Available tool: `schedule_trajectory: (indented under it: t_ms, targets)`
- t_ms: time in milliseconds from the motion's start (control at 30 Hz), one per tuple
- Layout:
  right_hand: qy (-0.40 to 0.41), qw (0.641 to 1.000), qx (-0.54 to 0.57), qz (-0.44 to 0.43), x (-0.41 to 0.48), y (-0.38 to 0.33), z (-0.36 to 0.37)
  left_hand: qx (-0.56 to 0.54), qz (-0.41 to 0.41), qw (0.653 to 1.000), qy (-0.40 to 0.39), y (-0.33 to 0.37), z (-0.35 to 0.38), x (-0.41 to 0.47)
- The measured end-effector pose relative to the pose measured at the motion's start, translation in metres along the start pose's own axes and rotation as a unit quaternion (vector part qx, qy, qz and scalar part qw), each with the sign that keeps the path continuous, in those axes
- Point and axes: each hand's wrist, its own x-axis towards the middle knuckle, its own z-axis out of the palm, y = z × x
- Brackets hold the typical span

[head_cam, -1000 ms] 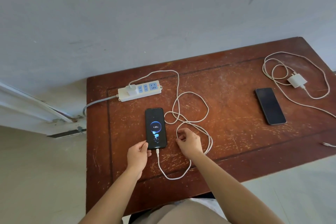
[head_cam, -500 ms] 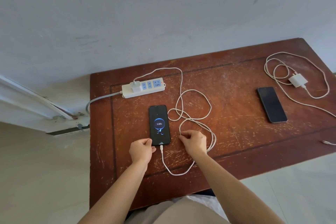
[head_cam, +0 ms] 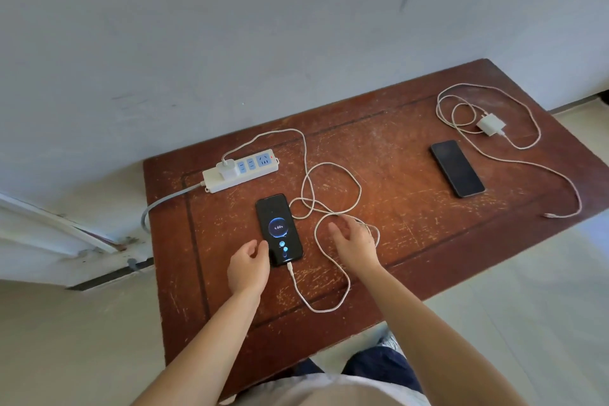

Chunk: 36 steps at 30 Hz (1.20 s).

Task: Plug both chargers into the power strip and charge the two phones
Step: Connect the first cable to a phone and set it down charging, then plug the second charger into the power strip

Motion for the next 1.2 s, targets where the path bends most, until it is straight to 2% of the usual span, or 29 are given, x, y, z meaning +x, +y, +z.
schedule_trajectory:
  t_ms: [200,333,467,667,933,1000,1100,1200]
  targets:
    - [0.055,0.993,0.1,-0.038,0.013,0.018,-0.092,-0.031,0.087,0.994,-0.063,0.066,0.017,-0.032]
    - [0.073,0.989,0.121,-0.035,0.024,0.068,-0.166,-0.058,0.113,0.99,-0.067,0.11,0.077,-0.085]
    - [0.099,0.986,0.131,-0.022,0.034,0.128,-0.239,-0.066,0.141,0.98,-0.123,0.133,0.156,-0.138]
    - [0.11,0.99,0.082,0.025,0.054,0.184,-0.32,0.041,0.211,0.963,-0.164,0.163,0.232,-0.165]
    - [0.1,0.995,0.015,0.026,0.135,0.177,-0.359,0.228,0.284,0.921,-0.138,0.205,0.286,-0.13]
    - [0.102,0.995,-0.012,0.012,0.163,0.168,-0.362,0.29,0.295,0.902,-0.121,0.216,0.3,-0.106]
    - [0.134,0.99,-0.051,-0.019,0.21,0.154,-0.366,0.384,0.345,0.853,-0.079,0.234,0.325,-0.066]
    - [0.173,0.981,-0.088,-0.03,0.261,0.142,-0.368,0.411,0.367,0.833,-0.053,0.248,0.349,-0.025]
